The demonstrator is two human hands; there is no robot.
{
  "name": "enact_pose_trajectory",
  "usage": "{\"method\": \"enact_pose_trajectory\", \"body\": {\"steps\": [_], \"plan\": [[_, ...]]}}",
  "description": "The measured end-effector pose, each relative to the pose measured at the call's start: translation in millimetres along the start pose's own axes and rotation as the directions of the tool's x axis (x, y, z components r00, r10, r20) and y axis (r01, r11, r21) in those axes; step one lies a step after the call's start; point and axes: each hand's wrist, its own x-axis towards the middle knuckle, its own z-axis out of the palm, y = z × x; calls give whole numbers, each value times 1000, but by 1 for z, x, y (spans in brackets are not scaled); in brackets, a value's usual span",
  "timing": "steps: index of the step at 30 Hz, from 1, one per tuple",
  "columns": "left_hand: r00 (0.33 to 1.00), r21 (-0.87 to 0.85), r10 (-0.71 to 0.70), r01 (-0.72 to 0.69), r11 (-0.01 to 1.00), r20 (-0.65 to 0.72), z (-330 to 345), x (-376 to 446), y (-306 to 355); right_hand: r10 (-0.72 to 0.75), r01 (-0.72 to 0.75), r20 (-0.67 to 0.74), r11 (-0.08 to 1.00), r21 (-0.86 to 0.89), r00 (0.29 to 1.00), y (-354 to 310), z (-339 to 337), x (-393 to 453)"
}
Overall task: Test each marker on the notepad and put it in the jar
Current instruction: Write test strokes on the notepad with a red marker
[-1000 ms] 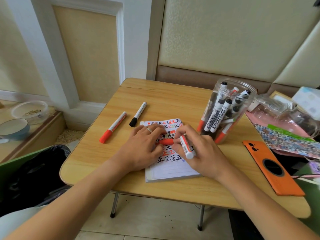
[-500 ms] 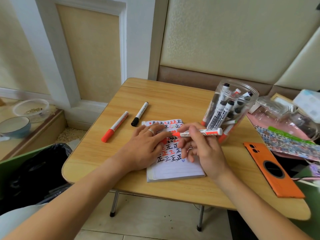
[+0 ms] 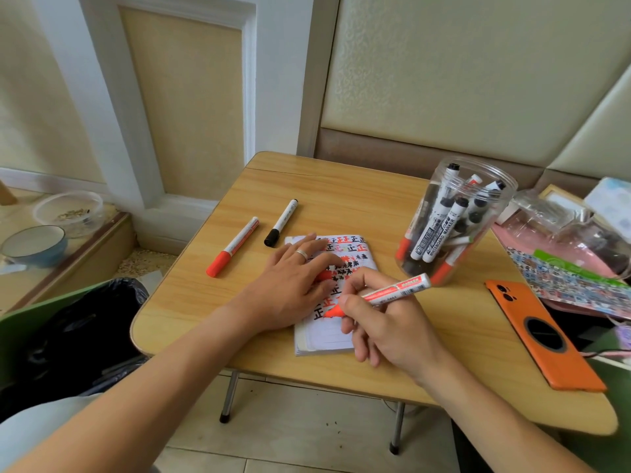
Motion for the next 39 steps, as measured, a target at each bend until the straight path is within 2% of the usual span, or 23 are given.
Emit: {"method": "enact_pose_trajectory", "body": {"steps": [6, 12, 24, 39], "plan": [[1000, -9, 20, -19, 1000, 17, 0, -1, -1, 29, -28, 10, 999, -30, 1000, 1, 6, -1], [995, 26, 6, -8, 1000, 95, -3, -1, 3, 17, -16, 5, 998, -59, 1000, 2, 7, -1], [997, 49, 15, -19, 999, 72, -3, -2, 2, 84, -90, -60, 990, -104, 995, 1, 6, 2], [997, 70, 13, -19, 997, 79, -4, -2, 4, 64, -69, -37, 986, -154, 997, -4, 7, -3]]}}
